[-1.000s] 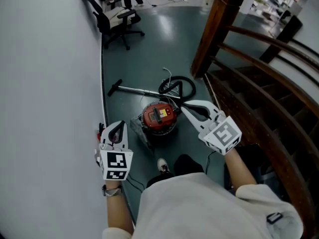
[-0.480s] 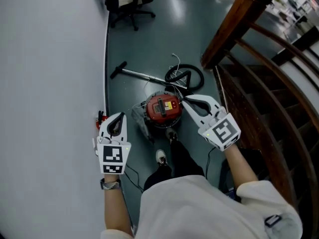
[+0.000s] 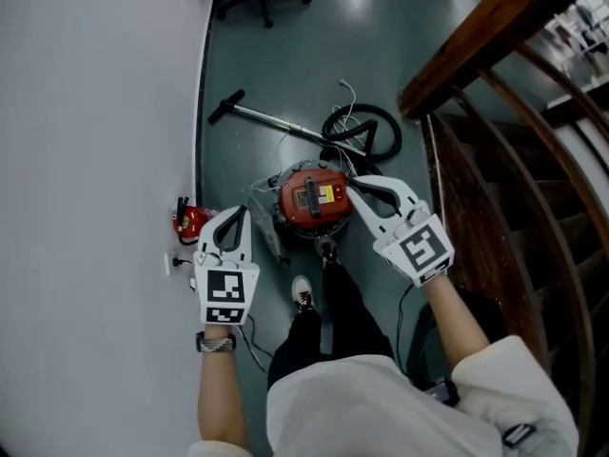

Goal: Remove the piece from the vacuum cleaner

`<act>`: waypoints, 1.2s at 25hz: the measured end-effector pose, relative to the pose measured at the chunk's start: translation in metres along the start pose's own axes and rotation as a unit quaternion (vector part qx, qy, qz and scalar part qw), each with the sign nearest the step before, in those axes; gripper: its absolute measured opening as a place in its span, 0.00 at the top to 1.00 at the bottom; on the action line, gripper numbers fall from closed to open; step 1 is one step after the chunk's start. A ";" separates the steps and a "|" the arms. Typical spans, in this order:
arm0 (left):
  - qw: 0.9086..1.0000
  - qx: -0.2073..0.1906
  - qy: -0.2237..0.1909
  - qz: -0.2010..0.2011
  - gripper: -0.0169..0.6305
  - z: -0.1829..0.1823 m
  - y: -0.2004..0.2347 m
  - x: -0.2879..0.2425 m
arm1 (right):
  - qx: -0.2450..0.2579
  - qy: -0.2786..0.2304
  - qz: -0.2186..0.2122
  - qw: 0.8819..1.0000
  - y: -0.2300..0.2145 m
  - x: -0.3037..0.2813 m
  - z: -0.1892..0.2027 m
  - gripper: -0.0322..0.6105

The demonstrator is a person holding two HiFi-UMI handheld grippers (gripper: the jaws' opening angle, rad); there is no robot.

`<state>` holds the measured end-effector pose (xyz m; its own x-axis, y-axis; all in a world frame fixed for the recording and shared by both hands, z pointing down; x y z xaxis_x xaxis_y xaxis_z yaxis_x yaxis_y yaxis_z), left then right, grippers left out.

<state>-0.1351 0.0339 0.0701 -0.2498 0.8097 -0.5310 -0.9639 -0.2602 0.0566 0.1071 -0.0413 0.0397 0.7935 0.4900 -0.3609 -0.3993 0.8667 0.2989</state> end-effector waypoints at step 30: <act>0.989 0.098 0.113 -0.011 0.97 0.181 0.022 -0.130 | -0.105 0.120 -0.067 0.985 0.047 -0.123 0.191 0.90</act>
<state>-0.1407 0.0185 0.2934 -0.2225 0.6703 -0.7080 -0.9738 -0.1181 0.1942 0.0783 -0.0792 0.2670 0.7240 0.3564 -0.5906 -0.4054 0.9126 0.0538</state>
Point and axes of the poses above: the fingertips, and each gripper's own axes: x backward along the fingers, y to its left, z out of its underside, the point moved 7 cm from there along x, backward along the fingers, and after that the axes turned 13 degrees about x, right-handed, at the moved point
